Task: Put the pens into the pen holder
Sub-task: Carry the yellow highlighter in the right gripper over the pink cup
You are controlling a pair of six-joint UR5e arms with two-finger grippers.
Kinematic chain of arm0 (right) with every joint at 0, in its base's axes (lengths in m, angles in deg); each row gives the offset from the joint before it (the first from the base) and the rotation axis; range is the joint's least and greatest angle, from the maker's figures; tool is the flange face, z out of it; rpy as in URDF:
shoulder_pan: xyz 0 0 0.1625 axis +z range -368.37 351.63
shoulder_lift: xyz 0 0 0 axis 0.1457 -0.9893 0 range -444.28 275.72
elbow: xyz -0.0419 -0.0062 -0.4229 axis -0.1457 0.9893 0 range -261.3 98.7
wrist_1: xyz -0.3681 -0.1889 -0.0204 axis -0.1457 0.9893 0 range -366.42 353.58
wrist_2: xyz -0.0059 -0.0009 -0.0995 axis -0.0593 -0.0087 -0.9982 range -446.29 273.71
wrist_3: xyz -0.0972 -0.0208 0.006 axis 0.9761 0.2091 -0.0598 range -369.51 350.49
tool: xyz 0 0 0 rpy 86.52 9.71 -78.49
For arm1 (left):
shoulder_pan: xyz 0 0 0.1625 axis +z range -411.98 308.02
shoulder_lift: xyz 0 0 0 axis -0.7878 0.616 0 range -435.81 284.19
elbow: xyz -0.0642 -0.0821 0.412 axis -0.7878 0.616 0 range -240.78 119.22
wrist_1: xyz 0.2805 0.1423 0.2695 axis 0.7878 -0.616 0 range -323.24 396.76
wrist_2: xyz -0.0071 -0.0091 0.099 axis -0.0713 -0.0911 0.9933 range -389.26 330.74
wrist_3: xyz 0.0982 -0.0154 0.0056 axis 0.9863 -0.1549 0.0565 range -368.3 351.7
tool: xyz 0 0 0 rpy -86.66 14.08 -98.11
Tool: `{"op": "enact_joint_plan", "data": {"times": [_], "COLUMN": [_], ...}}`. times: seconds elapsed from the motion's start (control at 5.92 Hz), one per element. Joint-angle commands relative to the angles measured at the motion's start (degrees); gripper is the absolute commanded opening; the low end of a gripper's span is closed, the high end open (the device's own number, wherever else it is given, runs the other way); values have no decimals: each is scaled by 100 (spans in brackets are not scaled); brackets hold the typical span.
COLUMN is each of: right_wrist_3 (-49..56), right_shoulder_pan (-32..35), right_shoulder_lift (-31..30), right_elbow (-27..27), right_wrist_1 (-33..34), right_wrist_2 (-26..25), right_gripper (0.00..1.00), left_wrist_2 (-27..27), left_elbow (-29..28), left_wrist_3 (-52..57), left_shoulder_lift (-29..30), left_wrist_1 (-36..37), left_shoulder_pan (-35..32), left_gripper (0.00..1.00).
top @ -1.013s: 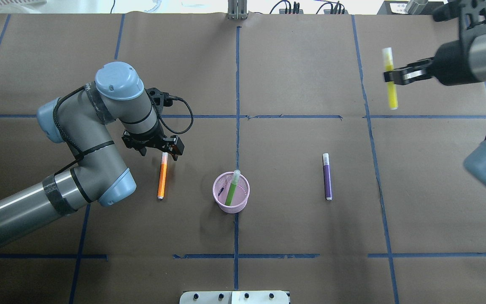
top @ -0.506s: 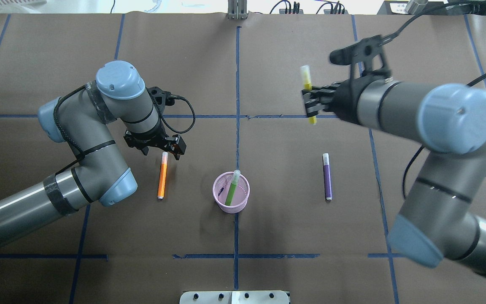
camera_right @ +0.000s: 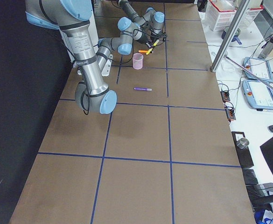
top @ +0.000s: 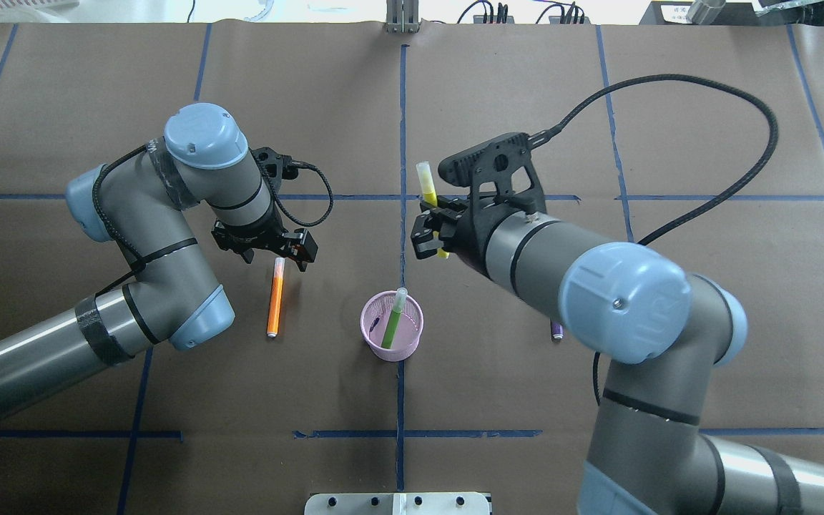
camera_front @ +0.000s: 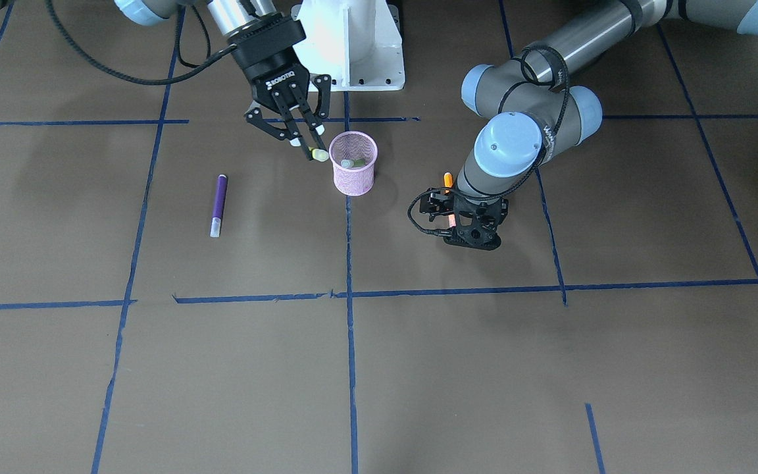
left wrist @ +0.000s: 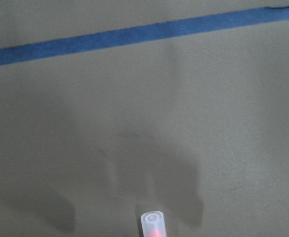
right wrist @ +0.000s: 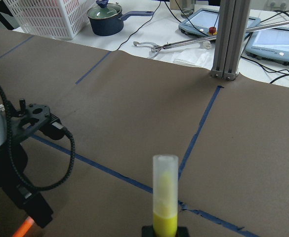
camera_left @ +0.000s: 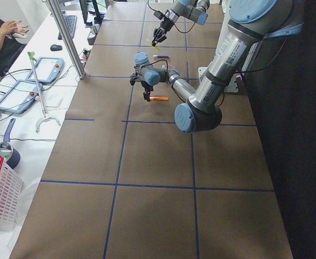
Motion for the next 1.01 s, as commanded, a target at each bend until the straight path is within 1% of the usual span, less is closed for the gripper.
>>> {"op": "enact_joint_plan", "data": {"times": [0.0,0.34,0.84], "right_wrist_3": [-192,-333,-553], "right_shoulder_pan": [-270,-568,-754], "right_shoulder_lift": [380,425,443], "right_elbow": [408,506,884], "right_wrist_1": [-31,-57,-84], "right_wrist_2": [-165,-253,-324], "right_gripper": [0,0,1], "left_wrist_2": [0,0,0], "left_elbow": [0,-9,-9], "left_wrist_3": [0,0,9], "left_shoulder_lift": [1,1,1], "left_wrist_1": [0,0,0], "left_shoulder_pan": [8,8,17], "left_gripper": [100,100,100]}}
